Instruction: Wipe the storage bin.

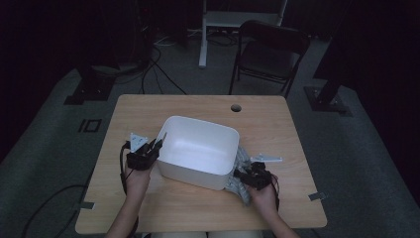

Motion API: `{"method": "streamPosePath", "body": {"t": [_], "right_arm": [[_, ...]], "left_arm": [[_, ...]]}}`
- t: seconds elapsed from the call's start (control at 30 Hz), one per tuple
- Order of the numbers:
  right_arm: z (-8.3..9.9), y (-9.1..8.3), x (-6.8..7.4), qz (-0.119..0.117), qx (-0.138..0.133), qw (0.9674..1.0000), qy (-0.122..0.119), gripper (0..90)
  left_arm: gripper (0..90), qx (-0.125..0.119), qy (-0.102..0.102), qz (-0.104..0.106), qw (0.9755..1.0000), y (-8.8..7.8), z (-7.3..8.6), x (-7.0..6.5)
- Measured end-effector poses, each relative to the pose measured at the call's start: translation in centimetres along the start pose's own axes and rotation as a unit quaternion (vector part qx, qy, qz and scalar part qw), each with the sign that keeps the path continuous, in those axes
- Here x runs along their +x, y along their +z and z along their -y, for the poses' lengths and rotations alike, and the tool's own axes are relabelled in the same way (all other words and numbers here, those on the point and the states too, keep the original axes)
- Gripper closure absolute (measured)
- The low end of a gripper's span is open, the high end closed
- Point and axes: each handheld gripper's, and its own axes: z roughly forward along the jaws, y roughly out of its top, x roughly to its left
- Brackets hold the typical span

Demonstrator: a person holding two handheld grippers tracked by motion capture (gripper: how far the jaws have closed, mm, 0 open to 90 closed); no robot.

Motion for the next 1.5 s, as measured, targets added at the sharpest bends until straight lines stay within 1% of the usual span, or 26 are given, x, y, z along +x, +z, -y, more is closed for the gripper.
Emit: {"method": "streamPosePath", "body": {"t": [0.03, 0.13, 0.2, 0.27, 0.33, 0.47, 0.5, 0.57, 0.63, 0.67, 0.77, 0.83, 0.87, 0.93, 0.97, 1.03, 1.07, 1.1, 1.13, 1.17, 1.2, 1.27, 1.33, 1.4, 1.47, 1.5], "right_arm": [[-0.8, -0.7, 0.1, -0.001, -0.019, 0.9998, -0.004, 76.5], [-1.3, -1.0, 0.1, 0.0, -0.031, 0.9995, -0.003, 76.5], [-1.3, -0.7, 0.1, 0.002, -0.031, 0.9995, -0.004, 76.6], [-1.1, -0.2, 0.0, 0.007, -0.023, 0.9997, -0.002, 76.7], [-0.4, 1.1, -0.6, 0.014, 0.007, 0.9999, 0.008, 76.8], [0.0, 1.5, -1.2, 0.005, 0.016, 0.9997, 0.017, 76.6], [-0.5, 1.2, -1.0, 0.009, 0.013, 0.9999, 0.006, 76.4], [-0.7, 0.8, -1.0, 0.007, 0.005, 0.9999, 0.007, 76.3], [-1.4, 0.0, -1.1, 0.002, -0.015, 0.9998, 0.012, 76.3], [-2.1, -0.5, -1.1, 0.004, -0.036, 0.9993, 0.013, 76.2], [-2.6, -0.5, -1.1, 0.008, -0.039, 0.9991, 0.01, 76.2], [-2.3, 0.0, -1.2, 0.011, -0.045, 0.9988, 0.019, 76.3], [-1.8, 0.9, -1.5, 0.022, -0.022, 0.9993, 0.021, 76.6], [-1.0, 2.1, -2.0, 0.026, -0.001, 0.9993, 0.028, 76.8], [-1.0, 2.1, -2.0, 0.026, -0.001, 0.9993, 0.028, 76.8], [-0.7, 2.3, -2.5, 0.015, -0.001, 0.9991, 0.039, 76.7], [-1.0, 2.2, -2.4, 0.02, 0.004, 0.9993, 0.033, 76.7], [-1.3, 2.0, -2.2, 0.022, -0.001, 0.9994, 0.027, 76.6], [-2.0, 1.2, -2.2, 0.015, -0.019, 0.9993, 0.029, 76.5], [-2.0, 1.2, -2.2, 0.015, -0.019, 0.9993, 0.029, 76.5], [-2.9, 0.5, -2.2, 0.016, -0.04, 0.9988, 0.024, 76.4], [-3.3, 0.3, -2.2, 0.017, -0.047, 0.9984, 0.025, 76.4], [-3.7, 0.5, -2.3, 0.019, -0.046, 0.9984, 0.027, 76.5], [-3.6, 0.9, -2.5, 0.021, -0.044, 0.9983, 0.033, 76.5], [-3.2, 1.8, -2.9, 0.026, -0.026, 0.9986, 0.037, 76.5], [-2.9, 2.3, -3.2, 0.029, -0.016, 0.9987, 0.04, 76.6]], "left_arm": [[79.7, 0.0, 0.0, 0.001, 1.0, 0.0, 0.0, 0.0], [79.7, 0.003, 0.0, 0.007, 1.0, 0.0, 0.0, 0.2], [79.6, 0.004, 0.006, 0.007, 1.0, 0.0, -0.1, 0.1], [79.5, 0.003, 0.002, 0.011, 0.9999, 0.0, 0.0, 0.1], [79.5, 0.002, 0.001, 0.008, 1.0, 0.0, 0.0, 0.1], [79.5, 0.0, -0.003, 0.005, 1.0, 0.0, 0.0, 0.1], [79.5, -0.001, -0.002, 0.004, 1.0, 0.0, 0.0, 0.1], [79.5, 0.0, 0.001, 0.003, 1.0, 0.0, 0.0, 0.0], [79.6, -0.001, 0.001, 0.005, 1.0, 0.0, 0.0, 0.1], [79.5, -0.002, 0.002, 0.012, 0.9999, 0.0, 0.1, 0.1], [79.4, -0.001, 0.002, 0.016, 0.9999, 0.0, 0.0, 0.1], [79.5, -0.001, 0.001, 0.017, 0.9999, 0.1, 0.0, 0.2], [79.5, -0.001, 0.0, 0.016, 0.9999, 0.1, 0.0, 0.2], [79.5, 0.0, 0.003, 0.012, 0.9999, 0.0, 0.0, 0.1], [79.5, 0.0, 0.003, 0.012, 0.9999, 0.0, 0.0, 0.1], [79.6, 0.001, 0.006, 0.007, 1.0, 0.0, 0.0, 0.0], [79.5, 0.0, 0.009, 0.004, 1.0, 0.0, 0.0, -0.1], [79.5, -0.001, 0.011, 0.0, 0.9999, 0.0, 0.0, -0.1], [79.7, -0.002, 0.01, -0.001, 1.0, 0.0, 0.0, -0.1], [79.7, -0.002, 0.009, -0.002, 1.0, 0.0, 0.0, -0.2], [79.7, -0.001, 0.01, -0.001, 0.9999, 0.0, 0.0, -0.2], [79.7, 0.0, 0.011, 0.004, 0.9999, 0.0, 0.0, -0.1], [79.6, 0.004, 0.017, 0.006, 0.9998, 0.0, -0.1, -0.1], [79.5, 0.004, 0.009, 0.014, 0.9999, 0.0, -0.1, 0.1], [79.6, 0.007, 0.014, 0.014, 0.9998, 0.1, -0.1, 0.1], [79.6, 0.006, 0.011, 0.015, 0.9998, 0.1, -0.1, 0.2]]}}
